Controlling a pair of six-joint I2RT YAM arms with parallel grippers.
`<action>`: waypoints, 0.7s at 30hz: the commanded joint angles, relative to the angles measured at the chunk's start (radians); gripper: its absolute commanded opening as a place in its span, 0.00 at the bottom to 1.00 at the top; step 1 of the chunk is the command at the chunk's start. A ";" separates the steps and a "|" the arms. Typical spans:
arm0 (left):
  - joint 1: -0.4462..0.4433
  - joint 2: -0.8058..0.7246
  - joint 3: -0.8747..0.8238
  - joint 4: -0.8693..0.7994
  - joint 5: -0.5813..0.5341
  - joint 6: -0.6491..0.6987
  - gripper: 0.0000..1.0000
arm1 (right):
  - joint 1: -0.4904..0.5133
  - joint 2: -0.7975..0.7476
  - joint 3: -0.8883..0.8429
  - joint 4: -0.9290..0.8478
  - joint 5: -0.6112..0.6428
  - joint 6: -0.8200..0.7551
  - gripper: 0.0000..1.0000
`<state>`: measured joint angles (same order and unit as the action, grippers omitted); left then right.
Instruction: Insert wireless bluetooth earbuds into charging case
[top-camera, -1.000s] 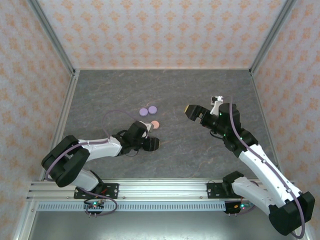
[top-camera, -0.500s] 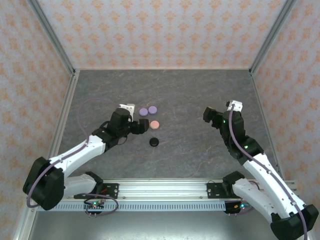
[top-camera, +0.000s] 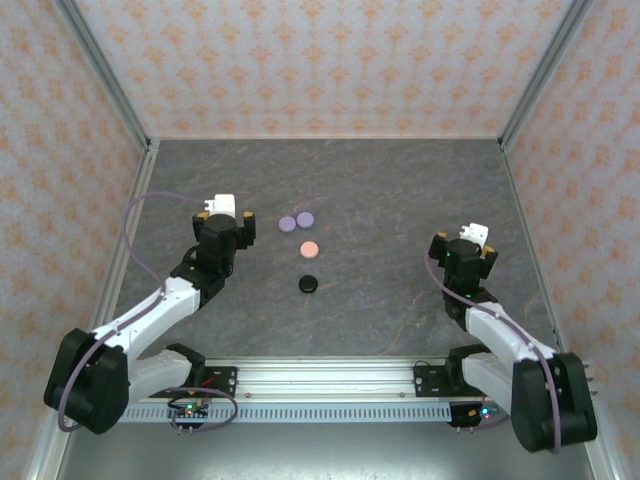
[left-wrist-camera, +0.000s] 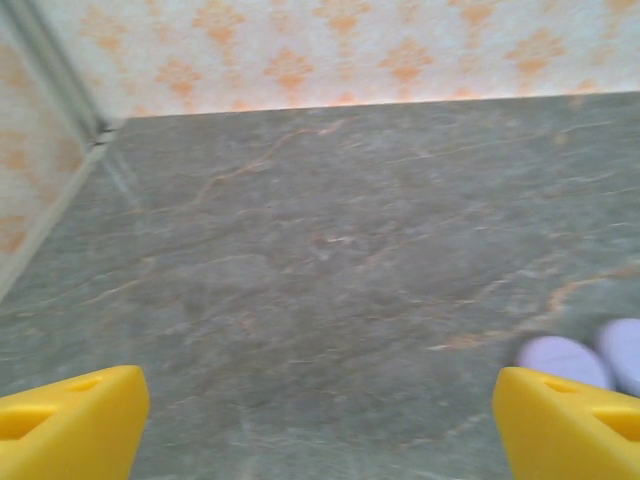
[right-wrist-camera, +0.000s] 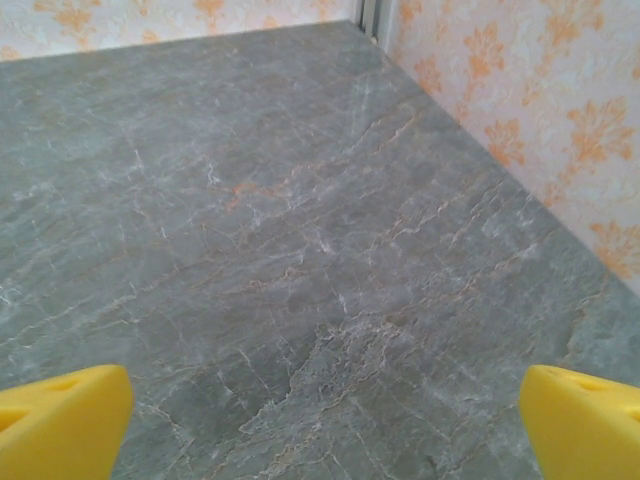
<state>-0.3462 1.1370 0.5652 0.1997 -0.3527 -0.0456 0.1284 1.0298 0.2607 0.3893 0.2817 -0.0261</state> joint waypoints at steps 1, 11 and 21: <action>0.029 0.053 -0.038 0.138 -0.079 0.078 0.88 | -0.028 0.087 -0.036 0.332 -0.087 -0.011 0.99; 0.114 0.091 -0.158 0.380 0.159 0.211 0.89 | -0.043 0.455 -0.013 0.670 -0.206 -0.071 0.99; 0.217 0.213 -0.243 0.586 0.388 0.213 0.88 | -0.139 0.490 0.155 0.385 -0.340 -0.008 0.99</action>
<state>-0.1368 1.3266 0.3260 0.6712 -0.0490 0.1375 0.0158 1.5192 0.4072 0.8333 0.0021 -0.0681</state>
